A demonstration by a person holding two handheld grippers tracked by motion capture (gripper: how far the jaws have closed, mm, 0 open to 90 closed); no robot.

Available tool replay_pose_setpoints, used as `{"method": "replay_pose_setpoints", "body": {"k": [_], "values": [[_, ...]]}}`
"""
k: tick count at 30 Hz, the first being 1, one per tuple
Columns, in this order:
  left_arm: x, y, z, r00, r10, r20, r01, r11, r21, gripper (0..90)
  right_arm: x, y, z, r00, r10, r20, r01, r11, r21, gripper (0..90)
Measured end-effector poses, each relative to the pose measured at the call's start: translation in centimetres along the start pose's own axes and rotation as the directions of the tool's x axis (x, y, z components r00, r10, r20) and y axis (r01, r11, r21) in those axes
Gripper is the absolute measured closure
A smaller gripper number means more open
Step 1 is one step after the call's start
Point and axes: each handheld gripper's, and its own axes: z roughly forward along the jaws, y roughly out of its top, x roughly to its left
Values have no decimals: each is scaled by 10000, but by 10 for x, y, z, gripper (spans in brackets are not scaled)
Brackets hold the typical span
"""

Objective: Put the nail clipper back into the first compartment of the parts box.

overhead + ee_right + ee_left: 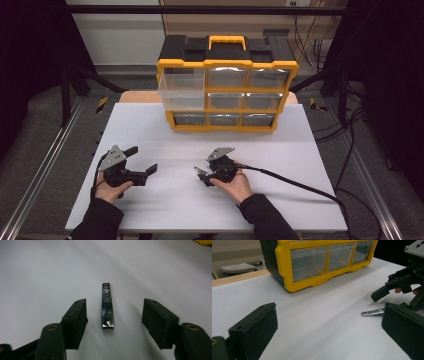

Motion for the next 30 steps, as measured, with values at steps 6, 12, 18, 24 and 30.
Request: {"method": "replay_pose_setpoints", "body": {"k": [6, 12, 18, 24, 30], "values": [[0, 0, 0, 10000, 4, -6, -4, 10000, 10, 2, 0, 0, 1, 10000, -79, -34, 79, 10000, -9, 484], [0, 0, 0, 10000, 23, -5, -23, 10000, 38, 3, 0, -2, 3, 9999, -130, -22, 130, 9998, 119, 568], [0, 0, 0, 10000, 34, -9, -34, 10000, 35, 3, 0, -2, 2, 9993, -341, -145, 343, 9993, 145, 671], [0, 0, 1, 10000, 44, -6, -44, 10000, 54, 3, 1, -2, 2, 9992, -324, -229, 328, 9993, 171, 735], [0, 0, 1, 10000, 41, -8, -41, 10000, 49, 4, 1, -2, 1, 9991, -252, -344, 260, 9994, 239, 782]]}}
